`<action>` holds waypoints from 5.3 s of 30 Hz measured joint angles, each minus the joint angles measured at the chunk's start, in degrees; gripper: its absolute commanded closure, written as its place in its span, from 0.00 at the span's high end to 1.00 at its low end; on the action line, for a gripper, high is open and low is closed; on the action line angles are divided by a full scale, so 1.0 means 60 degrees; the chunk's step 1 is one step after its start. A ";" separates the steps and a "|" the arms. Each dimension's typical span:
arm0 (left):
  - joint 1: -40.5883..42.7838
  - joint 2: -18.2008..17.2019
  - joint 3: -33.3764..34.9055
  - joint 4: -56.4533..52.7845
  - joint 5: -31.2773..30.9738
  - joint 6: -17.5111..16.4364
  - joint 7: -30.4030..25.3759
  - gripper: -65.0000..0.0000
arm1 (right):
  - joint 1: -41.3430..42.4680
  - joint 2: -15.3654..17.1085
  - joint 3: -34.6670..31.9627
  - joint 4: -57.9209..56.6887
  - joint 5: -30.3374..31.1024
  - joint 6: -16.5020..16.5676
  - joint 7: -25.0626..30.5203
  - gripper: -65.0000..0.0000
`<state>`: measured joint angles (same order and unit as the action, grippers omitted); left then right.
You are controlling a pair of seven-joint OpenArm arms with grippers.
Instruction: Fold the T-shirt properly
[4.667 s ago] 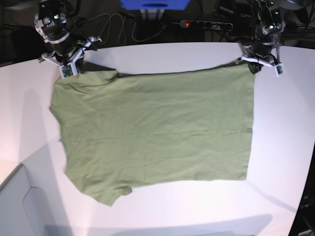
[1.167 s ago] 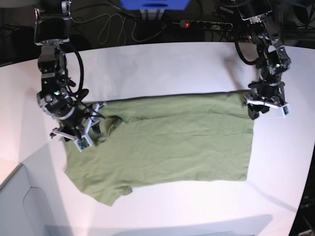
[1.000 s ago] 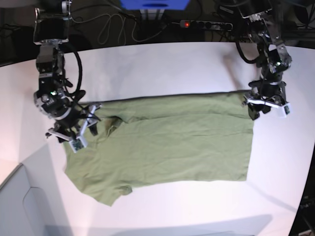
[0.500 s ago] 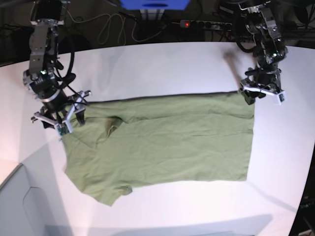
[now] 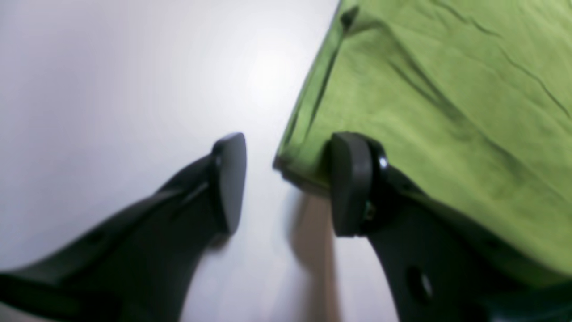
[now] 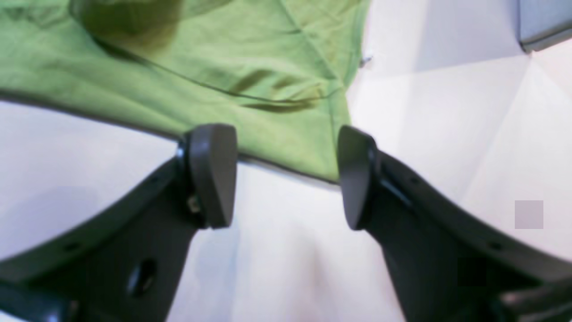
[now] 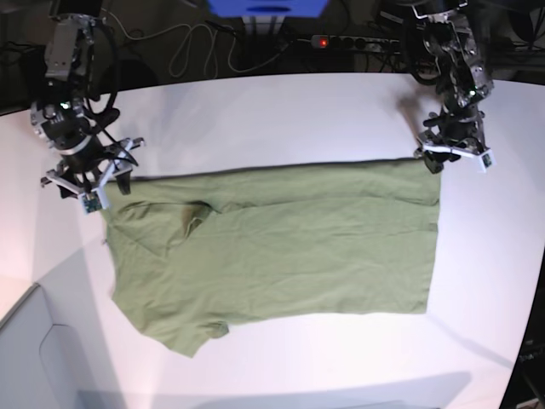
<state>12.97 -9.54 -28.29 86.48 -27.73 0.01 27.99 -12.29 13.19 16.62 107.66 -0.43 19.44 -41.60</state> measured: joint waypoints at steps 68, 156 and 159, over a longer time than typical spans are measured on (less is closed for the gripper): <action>0.2350 0.0517 -0.0459 0.2004 -0.0015 0.0033 0.0157 0.00 | -0.1089 0.0237 0.1093 -0.1592 -0.0080 0.2215 0.0244 0.00; -0.3891 -0.1749 0.1504 -0.2113 0.0113 0.0018 0.0168 0.52 | 0.6652 -0.0812 0.0470 -0.8466 -0.0149 0.1829 0.1982 0.58; -0.4889 -0.1752 0.1847 -0.3344 0.0080 -0.0018 0.0098 0.52 | 0.6623 -0.0765 0.0448 -0.8550 -0.0168 0.1814 0.2164 0.58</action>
<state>-16.36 -20.05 -17.21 66.41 -27.24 -0.10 28.58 27.44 8.60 19.31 56.36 -1.43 30.33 -28.62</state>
